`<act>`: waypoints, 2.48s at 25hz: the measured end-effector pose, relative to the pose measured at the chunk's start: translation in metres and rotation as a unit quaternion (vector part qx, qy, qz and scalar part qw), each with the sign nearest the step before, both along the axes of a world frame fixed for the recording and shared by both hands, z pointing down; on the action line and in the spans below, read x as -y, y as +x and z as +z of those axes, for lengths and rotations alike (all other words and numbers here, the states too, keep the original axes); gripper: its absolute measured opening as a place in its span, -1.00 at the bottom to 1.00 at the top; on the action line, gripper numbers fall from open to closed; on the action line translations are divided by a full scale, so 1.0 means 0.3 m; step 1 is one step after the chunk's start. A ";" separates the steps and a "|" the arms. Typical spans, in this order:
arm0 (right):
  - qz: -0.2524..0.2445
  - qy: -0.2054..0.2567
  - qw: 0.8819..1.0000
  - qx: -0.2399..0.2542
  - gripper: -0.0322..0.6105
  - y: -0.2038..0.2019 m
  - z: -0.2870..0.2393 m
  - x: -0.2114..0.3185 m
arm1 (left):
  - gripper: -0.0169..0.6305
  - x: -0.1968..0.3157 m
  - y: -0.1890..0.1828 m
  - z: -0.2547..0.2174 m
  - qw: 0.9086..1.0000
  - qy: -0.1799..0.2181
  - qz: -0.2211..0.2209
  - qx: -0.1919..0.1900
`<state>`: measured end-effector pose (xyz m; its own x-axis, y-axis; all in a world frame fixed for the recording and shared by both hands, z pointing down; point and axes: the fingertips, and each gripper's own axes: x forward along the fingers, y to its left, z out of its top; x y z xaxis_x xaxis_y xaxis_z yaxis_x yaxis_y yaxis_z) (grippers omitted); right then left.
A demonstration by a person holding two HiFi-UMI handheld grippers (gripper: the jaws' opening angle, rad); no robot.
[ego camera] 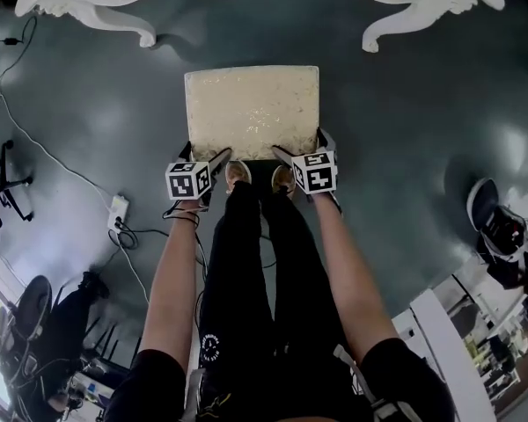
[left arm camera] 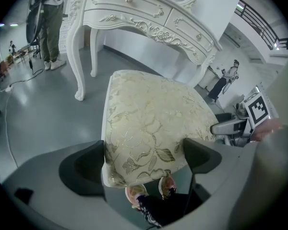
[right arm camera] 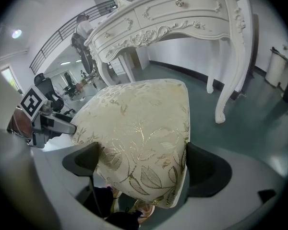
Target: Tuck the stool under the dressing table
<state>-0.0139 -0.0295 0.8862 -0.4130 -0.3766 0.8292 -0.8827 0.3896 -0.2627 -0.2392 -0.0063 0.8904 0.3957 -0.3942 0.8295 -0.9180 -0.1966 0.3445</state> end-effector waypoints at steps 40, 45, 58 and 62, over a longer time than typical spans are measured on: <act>0.013 0.039 0.999 0.009 0.94 0.035 -0.004 0.574 | 0.65 0.579 0.031 -0.006 1.000 0.028 -0.001 -0.006; 0.025 0.038 0.999 0.010 0.94 0.016 0.004 0.605 | 0.65 0.621 0.003 0.000 0.999 0.041 0.001 -0.005; 0.051 0.039 0.998 0.011 0.94 0.015 0.010 0.734 | 0.65 0.771 0.000 0.006 0.999 0.048 0.011 -0.009; 0.059 0.065 0.996 0.020 0.94 0.022 0.003 0.805 | 0.65 0.848 0.004 0.001 0.998 0.063 0.007 -0.011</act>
